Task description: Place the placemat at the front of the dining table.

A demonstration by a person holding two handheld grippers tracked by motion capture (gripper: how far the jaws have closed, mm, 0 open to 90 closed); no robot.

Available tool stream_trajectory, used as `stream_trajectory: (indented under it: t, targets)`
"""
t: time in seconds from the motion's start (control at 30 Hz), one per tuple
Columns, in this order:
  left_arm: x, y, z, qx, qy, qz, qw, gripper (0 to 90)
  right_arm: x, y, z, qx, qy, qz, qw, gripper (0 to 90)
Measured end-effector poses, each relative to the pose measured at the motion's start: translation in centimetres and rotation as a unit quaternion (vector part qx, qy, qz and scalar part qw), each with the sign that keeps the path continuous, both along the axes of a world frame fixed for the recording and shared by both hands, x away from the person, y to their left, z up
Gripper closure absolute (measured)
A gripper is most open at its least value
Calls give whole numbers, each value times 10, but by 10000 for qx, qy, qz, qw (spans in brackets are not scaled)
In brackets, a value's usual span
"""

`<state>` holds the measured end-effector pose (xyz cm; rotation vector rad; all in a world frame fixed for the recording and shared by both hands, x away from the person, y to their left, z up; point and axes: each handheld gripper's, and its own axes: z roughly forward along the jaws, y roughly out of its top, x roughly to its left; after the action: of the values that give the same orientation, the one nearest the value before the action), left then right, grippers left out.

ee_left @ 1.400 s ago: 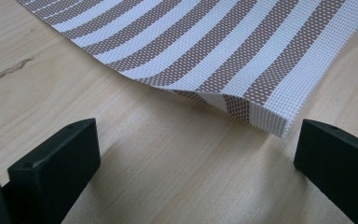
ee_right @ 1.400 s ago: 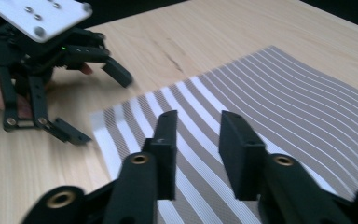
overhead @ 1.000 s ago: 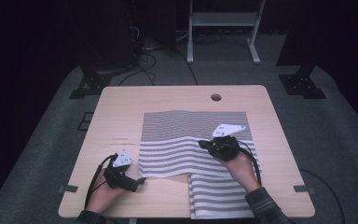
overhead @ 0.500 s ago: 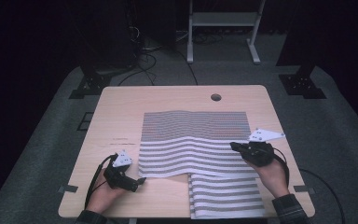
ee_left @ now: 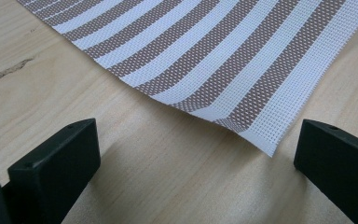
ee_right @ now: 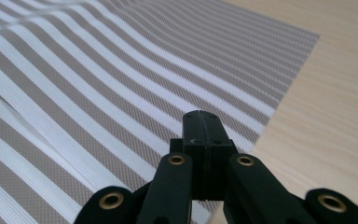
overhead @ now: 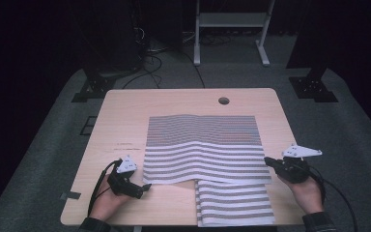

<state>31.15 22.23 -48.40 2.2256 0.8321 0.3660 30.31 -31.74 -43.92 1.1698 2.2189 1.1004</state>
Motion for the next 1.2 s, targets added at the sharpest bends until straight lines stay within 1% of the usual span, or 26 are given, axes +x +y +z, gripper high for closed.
stream_trajectory:
  t: [0.03,0.1,0.13,0.17,0.23,0.3,0.33,0.37,0.4,0.43,0.47,0.5,0.53,0.6,0.63,0.67,0.7,0.73,0.83,1.0,1.1,1.2]
  targets:
    - [0,0,0,-12,17,11,10000,0,-1,-2,-3,-13,44,-21,10000,897]
    - [0,1,2,-32,124,40,9999,0,-4,-5,-9,-54,153,-6,9999,897]
    - [0,1,3,-59,130,45,9999,0,-5,-7,-13,-90,207,-5,9997,897]
    - [0,1,4,-126,142,56,9998,0,-6,-8,-15,-75,254,2,9996,896]
    - [-1,1,9,-147,161,26,9998,3,-8,-9,-20,-94,322,16,9994,888]
    - [-3,-1,16,-173,90,-4,9998,46,-9,-10,-23,-80,395,31,9992,864]
    - [-4,-2,20,-239,36,-25,9997,58,-9,-10,-25,-107,420,44,9991,864]
    - [-5,-3,25,-380,-20,-101,9992,98,-9,-10,-26,-133,445,40,9989,864]
    - [-5,-4,27,-484,-37,-133,9987,161,-8,-9,-27,-125,468,48,9988,859]
    - [-5,-6,30,-596,4,-176,9981,203,-8,-9,-28,-121,496,59,9987,855]
    - [-4,-9,32,-631,5,-203,9978,233,-7,-8,-29,-125,508,85,9986,854]
    - [-3,-13,33,-553,17,-215,9982,258,-7,-6,-30,-127,537,94,9984,854]
    - [-2,-15,32,-521,22,-210,9984,319,-6,-5,-31,-143,552,132,9983,855]
    - [2,-21,28,-406,110,-249,9988,350,-6,-3,-32,-202,576,161,9980,855]
    - [4,-23,26,-279,157,-270,9991,378,-6,-2,-33,-240,592,170,9978,855]
    - [6,-25,23,-143,208,-242,9994,406,-5,-2,-34,-248,606,173,9977,855]
    - [8,-25,20,-63,268,-216,9994,423,-5,-1,-34,-266,610,170,9976,855]
    - [9,-24,19,-29,323,-205,9993,443,-5,-2,-34,-285,602,163,9976,855]
    - [11,-21,16,-114,418,-149,9990,517,-5,-3,-35,-390,600,127,9974,858]
    - [11,-19,16,-88,365,-70,9993,616,-5,-2,-35,-453,579,146,9972,866]
    - [12,-19,16,-103,382,-55,9992,630,-5,0,-35,-500,558,138,9971,866]
    - [12,-20,16,-69,361,-49,9993,633,-3,0,-35,-505,543,113,9972,866]
